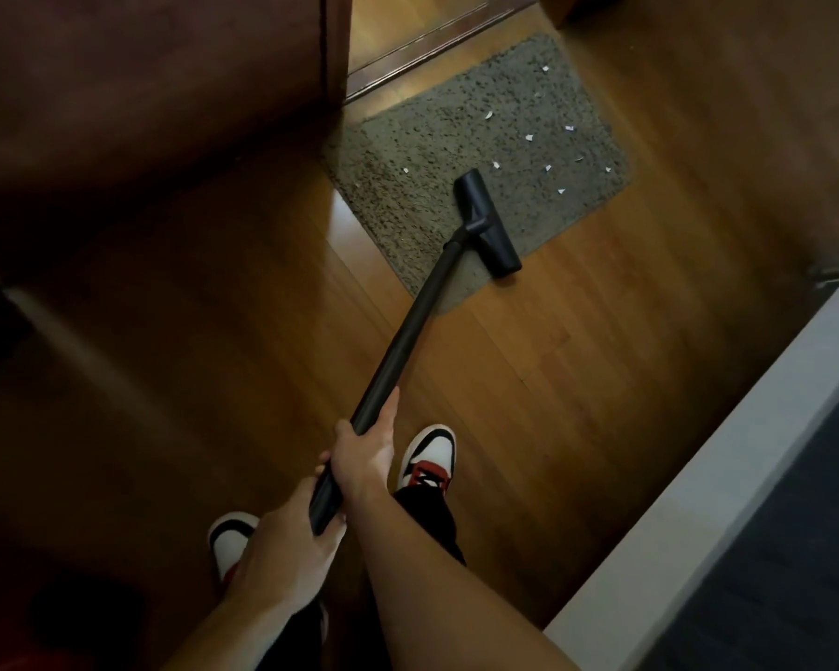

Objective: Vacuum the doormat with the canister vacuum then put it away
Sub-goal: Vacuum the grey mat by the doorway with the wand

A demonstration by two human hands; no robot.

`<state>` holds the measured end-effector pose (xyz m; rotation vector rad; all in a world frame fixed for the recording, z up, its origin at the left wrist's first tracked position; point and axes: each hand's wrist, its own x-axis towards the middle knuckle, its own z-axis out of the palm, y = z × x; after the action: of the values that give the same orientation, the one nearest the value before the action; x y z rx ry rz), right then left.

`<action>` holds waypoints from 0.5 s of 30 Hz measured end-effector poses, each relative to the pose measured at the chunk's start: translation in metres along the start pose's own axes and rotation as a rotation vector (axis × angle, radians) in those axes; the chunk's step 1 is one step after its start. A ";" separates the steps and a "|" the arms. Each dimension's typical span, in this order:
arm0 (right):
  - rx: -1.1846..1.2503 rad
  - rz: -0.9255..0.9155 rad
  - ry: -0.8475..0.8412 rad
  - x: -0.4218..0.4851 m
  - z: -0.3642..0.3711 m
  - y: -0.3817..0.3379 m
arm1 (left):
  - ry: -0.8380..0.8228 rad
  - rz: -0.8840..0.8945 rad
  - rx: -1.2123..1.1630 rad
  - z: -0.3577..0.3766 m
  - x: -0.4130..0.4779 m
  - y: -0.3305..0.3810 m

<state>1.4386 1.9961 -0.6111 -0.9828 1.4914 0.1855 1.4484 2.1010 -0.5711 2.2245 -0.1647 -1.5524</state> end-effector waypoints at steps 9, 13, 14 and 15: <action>-0.081 -0.023 -0.083 -0.035 0.052 0.012 | 0.016 -0.063 -0.111 -0.035 -0.024 -0.045; -0.151 -0.059 -0.166 -0.035 0.070 -0.001 | 0.082 -0.109 -0.223 -0.044 -0.022 -0.042; -0.172 -0.074 -0.176 -0.032 0.073 -0.005 | 0.113 -0.110 -0.235 -0.045 -0.019 -0.042; -0.192 -0.088 -0.185 -0.029 0.076 -0.009 | 0.149 -0.102 -0.242 -0.045 -0.016 -0.040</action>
<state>1.4966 2.0525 -0.5974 -1.1506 1.2759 0.3513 1.4784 2.1550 -0.5608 2.1718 0.1746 -1.3680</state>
